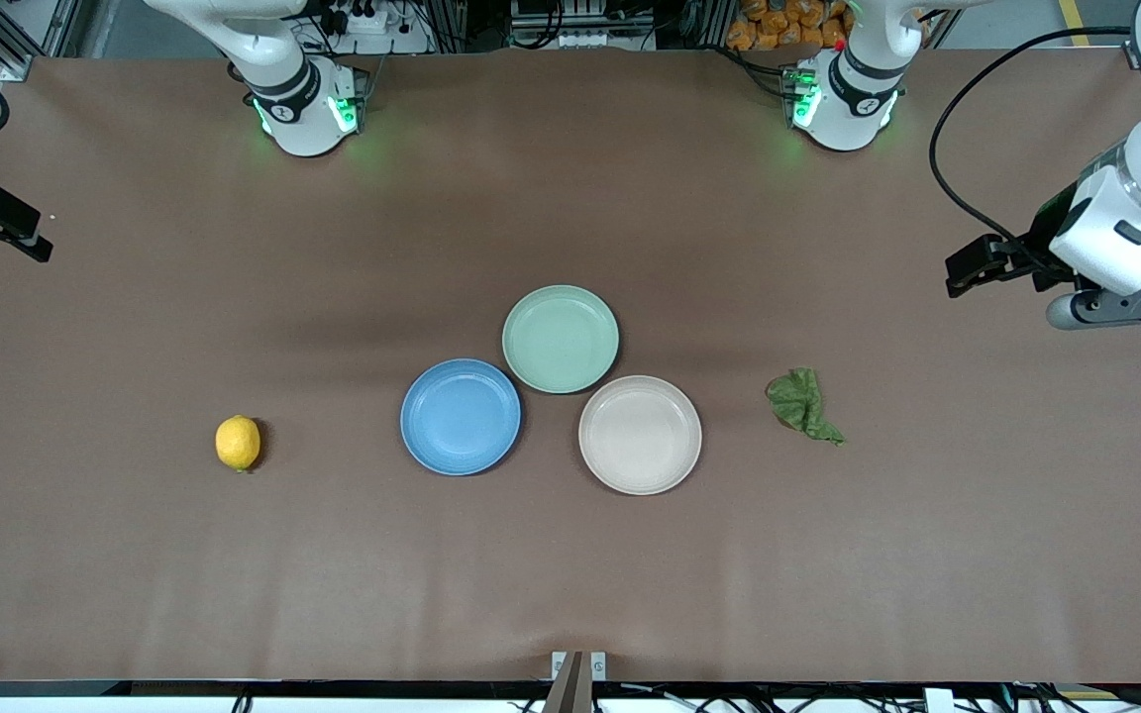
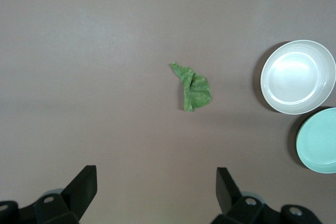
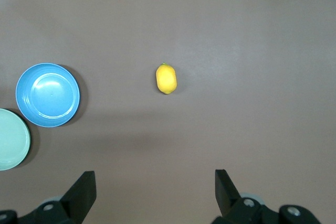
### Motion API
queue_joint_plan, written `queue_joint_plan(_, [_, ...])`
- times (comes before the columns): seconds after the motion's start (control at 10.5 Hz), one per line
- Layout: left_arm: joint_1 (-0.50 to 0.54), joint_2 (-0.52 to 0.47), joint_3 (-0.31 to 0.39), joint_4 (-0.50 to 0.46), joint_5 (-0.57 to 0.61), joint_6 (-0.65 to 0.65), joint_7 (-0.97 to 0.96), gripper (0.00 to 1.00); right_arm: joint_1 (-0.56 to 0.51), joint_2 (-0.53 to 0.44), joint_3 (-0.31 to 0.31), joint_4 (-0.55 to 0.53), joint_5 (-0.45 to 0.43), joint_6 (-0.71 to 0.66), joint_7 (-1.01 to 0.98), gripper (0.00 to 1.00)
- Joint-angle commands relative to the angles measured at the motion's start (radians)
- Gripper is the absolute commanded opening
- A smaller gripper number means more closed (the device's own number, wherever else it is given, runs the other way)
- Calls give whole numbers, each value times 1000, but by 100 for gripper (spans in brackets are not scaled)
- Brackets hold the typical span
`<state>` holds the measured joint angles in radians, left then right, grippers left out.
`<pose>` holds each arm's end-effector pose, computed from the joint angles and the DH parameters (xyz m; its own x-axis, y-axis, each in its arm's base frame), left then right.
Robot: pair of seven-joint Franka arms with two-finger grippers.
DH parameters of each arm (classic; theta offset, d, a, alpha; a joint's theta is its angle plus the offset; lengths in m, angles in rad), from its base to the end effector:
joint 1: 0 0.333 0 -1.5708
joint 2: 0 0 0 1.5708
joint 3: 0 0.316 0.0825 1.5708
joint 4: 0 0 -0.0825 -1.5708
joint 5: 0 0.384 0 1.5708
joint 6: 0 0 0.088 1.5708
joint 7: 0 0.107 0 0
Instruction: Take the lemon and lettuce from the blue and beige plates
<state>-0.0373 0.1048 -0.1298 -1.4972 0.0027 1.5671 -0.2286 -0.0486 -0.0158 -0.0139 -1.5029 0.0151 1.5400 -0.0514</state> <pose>0.5780 -0.0931 0.5996 0.9975 0.0618 -0.0356 0.0619 -0.9981 0.0028 0.5458 -0.0326 0.6624 0.9985 -0.0106 0.0536 -0.0099 -0.9999 -0.0125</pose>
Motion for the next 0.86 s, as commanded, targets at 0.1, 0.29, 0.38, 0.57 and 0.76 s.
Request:
queue_joint_plan(0.1, [-4, 16, 1, 28, -21, 19, 29, 100, -2, 8, 2, 24, -9, -17, 12, 100])
queue_joint_plan(0.29, [-16, 16, 2, 26, -20, 21, 29, 100, -2, 8, 2, 24, -9, -17, 12, 100])
queue_joint_plan(0.38, [-16, 16, 2, 26, -20, 21, 31, 100, -2, 8, 2, 24, -9, -17, 12, 100])
queue_joint_plan(0.57, [-16, 10, 2, 28, -21, 21, 44, 100, -2, 8, 2, 24, -9, -17, 12, 100])
queue_joint_plan(0.76, [-16, 7, -1, 28, -21, 19, 44, 100, -2, 8, 2, 24, -9, -17, 13, 100])
